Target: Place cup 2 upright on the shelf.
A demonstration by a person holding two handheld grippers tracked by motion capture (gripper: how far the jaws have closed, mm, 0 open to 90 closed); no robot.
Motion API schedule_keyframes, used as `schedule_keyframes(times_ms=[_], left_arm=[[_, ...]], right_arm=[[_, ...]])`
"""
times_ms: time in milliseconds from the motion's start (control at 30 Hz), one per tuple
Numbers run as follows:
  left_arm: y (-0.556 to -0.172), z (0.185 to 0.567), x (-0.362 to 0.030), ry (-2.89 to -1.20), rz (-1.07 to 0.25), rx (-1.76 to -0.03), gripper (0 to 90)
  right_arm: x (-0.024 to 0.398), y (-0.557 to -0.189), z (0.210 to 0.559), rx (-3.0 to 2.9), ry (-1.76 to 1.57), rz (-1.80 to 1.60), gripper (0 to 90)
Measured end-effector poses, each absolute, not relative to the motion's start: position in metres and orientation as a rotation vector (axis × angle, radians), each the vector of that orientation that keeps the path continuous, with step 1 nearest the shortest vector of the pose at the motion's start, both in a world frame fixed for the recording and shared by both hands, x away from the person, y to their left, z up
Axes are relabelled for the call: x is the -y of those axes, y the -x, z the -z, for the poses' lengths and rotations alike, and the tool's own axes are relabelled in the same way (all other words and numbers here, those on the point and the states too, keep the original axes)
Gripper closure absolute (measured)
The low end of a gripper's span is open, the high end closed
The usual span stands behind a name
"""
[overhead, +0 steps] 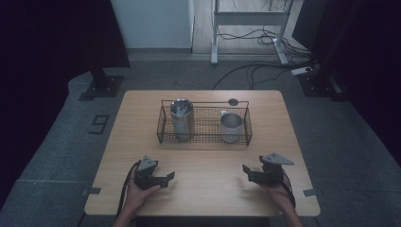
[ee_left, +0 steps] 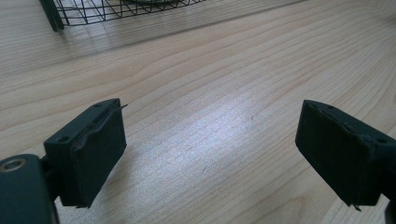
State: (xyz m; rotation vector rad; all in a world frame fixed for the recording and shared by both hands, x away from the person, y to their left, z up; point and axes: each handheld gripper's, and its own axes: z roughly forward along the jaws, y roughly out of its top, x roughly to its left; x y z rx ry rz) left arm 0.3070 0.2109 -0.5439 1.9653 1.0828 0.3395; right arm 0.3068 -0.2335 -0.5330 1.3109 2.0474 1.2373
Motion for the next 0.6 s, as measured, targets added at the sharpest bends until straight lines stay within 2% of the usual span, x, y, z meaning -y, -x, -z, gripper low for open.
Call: schedule_keyframes(times_ms=[600], left_arm=[[-0.3071,0.5439,-0.2104,-1.970,-0.341,-1.080,8.9]], right_arm=[[0.2370,-0.3067,0.5372,-2.035,-1.331,-1.232,14.2]])
